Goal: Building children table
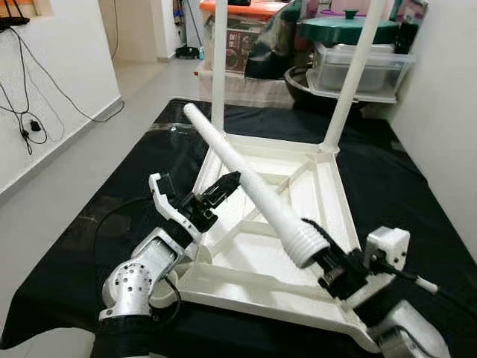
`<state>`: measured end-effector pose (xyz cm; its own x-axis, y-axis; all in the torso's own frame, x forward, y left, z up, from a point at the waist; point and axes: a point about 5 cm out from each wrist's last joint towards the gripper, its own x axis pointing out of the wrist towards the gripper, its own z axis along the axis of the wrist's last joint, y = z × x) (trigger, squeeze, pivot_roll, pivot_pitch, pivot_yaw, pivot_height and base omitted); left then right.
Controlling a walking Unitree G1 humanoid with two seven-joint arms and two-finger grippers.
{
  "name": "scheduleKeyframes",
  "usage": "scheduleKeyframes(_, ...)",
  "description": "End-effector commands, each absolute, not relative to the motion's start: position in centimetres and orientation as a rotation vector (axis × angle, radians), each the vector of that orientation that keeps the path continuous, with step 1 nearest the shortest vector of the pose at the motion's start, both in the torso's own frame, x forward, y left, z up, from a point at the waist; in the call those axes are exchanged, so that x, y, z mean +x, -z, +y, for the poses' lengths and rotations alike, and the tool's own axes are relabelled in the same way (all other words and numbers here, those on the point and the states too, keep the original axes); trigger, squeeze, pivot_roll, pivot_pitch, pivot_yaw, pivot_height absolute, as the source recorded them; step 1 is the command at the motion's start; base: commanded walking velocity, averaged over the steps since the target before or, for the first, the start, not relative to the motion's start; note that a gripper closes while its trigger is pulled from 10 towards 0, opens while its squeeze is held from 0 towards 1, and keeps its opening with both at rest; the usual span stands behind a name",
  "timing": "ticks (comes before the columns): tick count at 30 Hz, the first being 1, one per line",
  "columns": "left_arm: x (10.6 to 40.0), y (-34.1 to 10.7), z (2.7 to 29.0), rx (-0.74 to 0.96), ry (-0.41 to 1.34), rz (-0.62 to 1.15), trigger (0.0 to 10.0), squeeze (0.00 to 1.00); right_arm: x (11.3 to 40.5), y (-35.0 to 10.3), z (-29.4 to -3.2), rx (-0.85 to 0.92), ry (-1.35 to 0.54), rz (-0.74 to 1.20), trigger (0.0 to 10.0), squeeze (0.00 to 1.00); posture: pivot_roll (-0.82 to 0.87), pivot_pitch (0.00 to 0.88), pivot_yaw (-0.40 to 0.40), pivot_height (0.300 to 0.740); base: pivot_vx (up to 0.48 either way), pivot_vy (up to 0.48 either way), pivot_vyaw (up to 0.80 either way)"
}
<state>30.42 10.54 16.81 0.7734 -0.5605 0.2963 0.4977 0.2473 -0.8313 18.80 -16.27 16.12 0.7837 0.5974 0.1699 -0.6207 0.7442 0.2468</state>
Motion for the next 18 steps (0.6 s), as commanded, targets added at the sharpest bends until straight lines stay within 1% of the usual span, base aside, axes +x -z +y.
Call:
scheduleKeyframes(1,30.4,-17.0,10.1,-1.161,0.764,0.089,10.0,0.0,18.2,-16.3,-15.9,0.331,-0.74,-0.083,0.0,0.0,0.11,0.0,-0.078,0.74,0.0,0.0,0.0)
scheduleKeyframes(4,30.4,-17.3,9.9,-1.202,0.785,0.095,10.0,0.0,17.9,-16.0,-15.9,0.364,-0.764,-0.073,0.0,0.0,0.11,0.0,-0.079,0.74,0.0,0.0,0.0)
scheduleKeyframes(8,30.6,-17.6,9.7,-1.284,0.816,0.107,10.0,0.0,17.3,-16.0,-15.7,0.464,-0.85,-0.075,0.0,0.0,0.11,0.0,-0.081,0.74,0.0,0.0,0.0)
scheduleKeyframes(13,30.2,-18.3,10.2,-1.353,0.879,0.092,10.0,0.0,17.0,-15.4,-15.9,0.487,-0.882,-0.046,0.0,0.0,0.11,0.0,-0.082,0.74,0.0,0.0,0.0)
scheduleKeyframes(14,30.0,-18.5,10.4,-1.38,0.905,0.087,9.3,0.0,16.8,-15.2,-16.1,0.495,-0.894,-0.033,0.0,0.0,0.11,0.0,-0.083,0.74,0.0,0.0,0.0)
scheduleKeyframes(15,29.6,-18.8,10.8,-1.412,0.954,0.073,9.3,0.0,16.7,-14.9,-16.4,0.509,-0.908,-0.019,0.0,0.0,0.11,0.0,-0.083,0.74,0.0,0.0,0.0)
scheduleKeyframes(16,29.5,-18.7,11.2,-1.447,0.958,0.069,1.3,0.0,16.7,-14.6,-16.9,0.516,-0.918,0.001,0.0,0.0,0.11,0.0,-0.083,0.74,0.0,0.0,0.0)
scheduleKeyframes(18,29.4,-18.6,11.4,-1.468,0.956,0.068,1.3,0.0,16.7,-14.4,-17.2,0.52,-0.924,0.014,0.0,0.0,0.11,0.0,-0.083,0.74,0.0,0.0,0.0)
